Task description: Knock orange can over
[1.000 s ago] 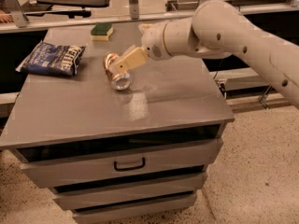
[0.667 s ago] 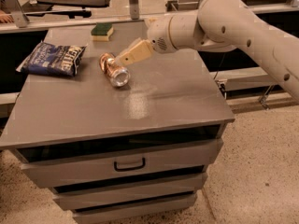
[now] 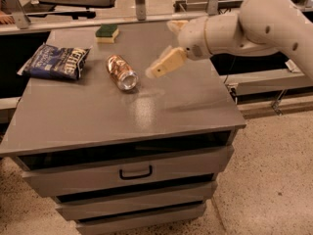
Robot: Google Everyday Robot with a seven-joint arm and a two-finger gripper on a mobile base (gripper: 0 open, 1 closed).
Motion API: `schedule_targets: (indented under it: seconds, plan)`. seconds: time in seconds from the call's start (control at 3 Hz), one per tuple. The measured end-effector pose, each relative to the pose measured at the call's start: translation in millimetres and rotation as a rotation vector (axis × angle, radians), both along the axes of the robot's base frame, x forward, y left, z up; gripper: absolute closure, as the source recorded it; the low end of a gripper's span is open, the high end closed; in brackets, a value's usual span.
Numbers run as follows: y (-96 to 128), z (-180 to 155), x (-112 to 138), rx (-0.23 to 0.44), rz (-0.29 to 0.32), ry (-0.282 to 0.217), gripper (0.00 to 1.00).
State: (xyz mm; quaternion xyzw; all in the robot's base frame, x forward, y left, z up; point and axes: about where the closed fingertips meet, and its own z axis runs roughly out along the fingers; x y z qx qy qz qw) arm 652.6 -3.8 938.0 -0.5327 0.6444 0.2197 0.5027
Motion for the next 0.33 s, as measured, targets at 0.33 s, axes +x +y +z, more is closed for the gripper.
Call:
schedule_targets:
  seconds: [0.33]
  plan:
    - [1.1,-2.9,-6.1,-0.015,0.027,-0.001,0.00]
